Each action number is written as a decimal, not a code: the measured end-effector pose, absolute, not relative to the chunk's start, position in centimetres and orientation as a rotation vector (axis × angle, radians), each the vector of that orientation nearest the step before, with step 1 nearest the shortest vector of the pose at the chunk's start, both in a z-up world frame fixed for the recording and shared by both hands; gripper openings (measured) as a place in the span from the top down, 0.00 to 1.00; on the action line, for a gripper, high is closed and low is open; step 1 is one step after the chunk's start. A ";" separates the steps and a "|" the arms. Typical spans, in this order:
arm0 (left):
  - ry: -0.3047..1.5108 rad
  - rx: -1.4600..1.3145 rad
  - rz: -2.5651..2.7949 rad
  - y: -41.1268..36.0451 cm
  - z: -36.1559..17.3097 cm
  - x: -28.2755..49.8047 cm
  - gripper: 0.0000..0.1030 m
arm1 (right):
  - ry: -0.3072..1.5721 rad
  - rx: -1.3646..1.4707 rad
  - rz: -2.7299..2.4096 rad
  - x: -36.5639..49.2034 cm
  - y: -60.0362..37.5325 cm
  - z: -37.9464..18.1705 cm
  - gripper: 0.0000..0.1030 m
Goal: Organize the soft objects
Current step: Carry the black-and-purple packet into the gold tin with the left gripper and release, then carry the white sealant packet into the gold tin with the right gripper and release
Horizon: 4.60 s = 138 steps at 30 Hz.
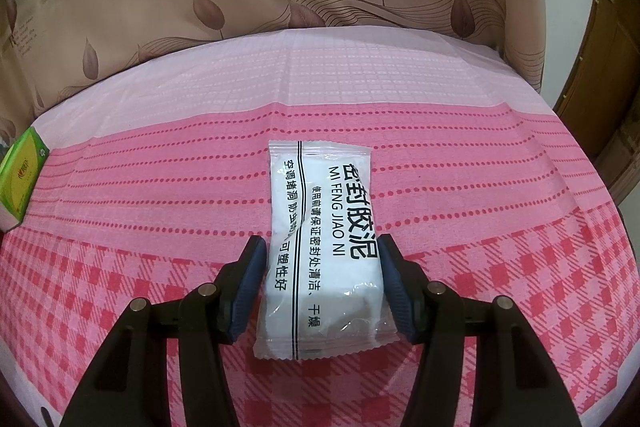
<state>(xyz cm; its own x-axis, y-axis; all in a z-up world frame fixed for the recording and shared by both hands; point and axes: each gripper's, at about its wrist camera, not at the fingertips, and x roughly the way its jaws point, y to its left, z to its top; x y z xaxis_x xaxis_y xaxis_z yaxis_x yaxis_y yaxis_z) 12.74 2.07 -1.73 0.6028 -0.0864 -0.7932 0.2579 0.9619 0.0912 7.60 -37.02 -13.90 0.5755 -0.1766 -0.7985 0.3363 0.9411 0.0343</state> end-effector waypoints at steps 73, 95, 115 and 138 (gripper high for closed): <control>0.942 0.073 -0.080 13.4 -3.3 16.8 0.54 | 0.915 0.174 -0.311 7.6 -37.0 -13.9 0.47; 0.913 0.108 0.108 18.9 -3.9 11.8 0.53 | 0.920 0.163 -0.304 7.5 -37.0 -14.0 0.43; 0.949 -0.003 0.172 22.6 -4.9 12.1 0.53 | 0.928 0.137 -0.355 8.4 -35.7 -13.7 0.53; 0.915 -0.009 0.226 22.8 -4.2 11.5 0.53 | 0.871 0.071 -0.155 9.5 -24.8 -8.3 0.54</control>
<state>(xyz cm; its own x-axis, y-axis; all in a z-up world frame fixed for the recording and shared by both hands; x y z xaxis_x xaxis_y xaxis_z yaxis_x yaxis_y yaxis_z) 11.50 22.79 -4.24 0.5878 0.1905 -0.7862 -0.1978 0.9762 0.0887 9.45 -24.75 -8.33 0.6335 -0.1068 -0.7663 0.1646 0.9864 -0.0014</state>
